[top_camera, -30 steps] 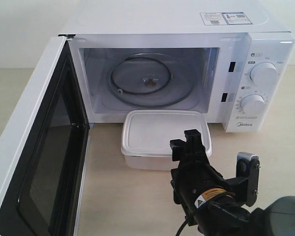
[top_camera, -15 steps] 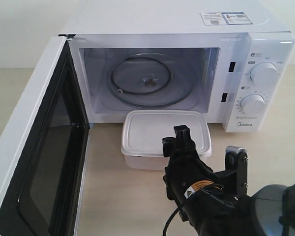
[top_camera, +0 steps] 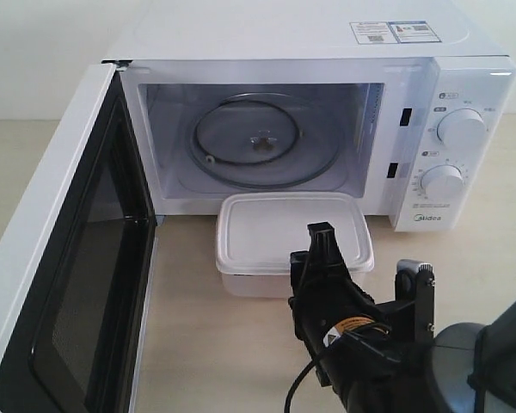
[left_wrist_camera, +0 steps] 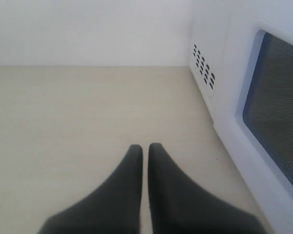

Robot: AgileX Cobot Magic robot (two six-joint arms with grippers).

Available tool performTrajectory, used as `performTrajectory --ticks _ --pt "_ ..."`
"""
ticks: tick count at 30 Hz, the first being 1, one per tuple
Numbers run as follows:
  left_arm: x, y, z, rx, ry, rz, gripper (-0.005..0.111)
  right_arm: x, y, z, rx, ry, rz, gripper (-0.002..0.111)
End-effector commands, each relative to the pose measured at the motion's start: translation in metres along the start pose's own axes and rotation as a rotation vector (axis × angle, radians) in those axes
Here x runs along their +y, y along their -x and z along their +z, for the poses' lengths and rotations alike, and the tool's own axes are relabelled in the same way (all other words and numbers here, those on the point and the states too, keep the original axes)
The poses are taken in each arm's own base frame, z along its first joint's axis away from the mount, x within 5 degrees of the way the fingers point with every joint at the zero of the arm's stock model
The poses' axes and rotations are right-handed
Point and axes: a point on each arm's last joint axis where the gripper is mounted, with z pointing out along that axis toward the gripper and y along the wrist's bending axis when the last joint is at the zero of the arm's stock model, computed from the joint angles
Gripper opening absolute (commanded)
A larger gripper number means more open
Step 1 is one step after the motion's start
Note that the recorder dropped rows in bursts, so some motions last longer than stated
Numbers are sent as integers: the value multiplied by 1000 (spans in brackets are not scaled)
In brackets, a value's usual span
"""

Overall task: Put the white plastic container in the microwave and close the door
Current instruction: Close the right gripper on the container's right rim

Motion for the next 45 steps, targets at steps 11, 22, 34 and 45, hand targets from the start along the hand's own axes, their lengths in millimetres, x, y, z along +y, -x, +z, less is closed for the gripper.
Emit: performTrajectory --ticks 11,22,34,45 --pt "0 -1 0 -1 1 -2 4 2 6 6 -12 -3 7 51" --pt "0 -1 0 -1 1 -2 4 16 -6 17 7 13 -1 51" --pt "0 -1 0 -1 1 -2 4 13 -3 17 -29 -21 -38 12" --pt "0 -1 0 -1 1 -2 4 13 -8 16 33 0 -107 0"
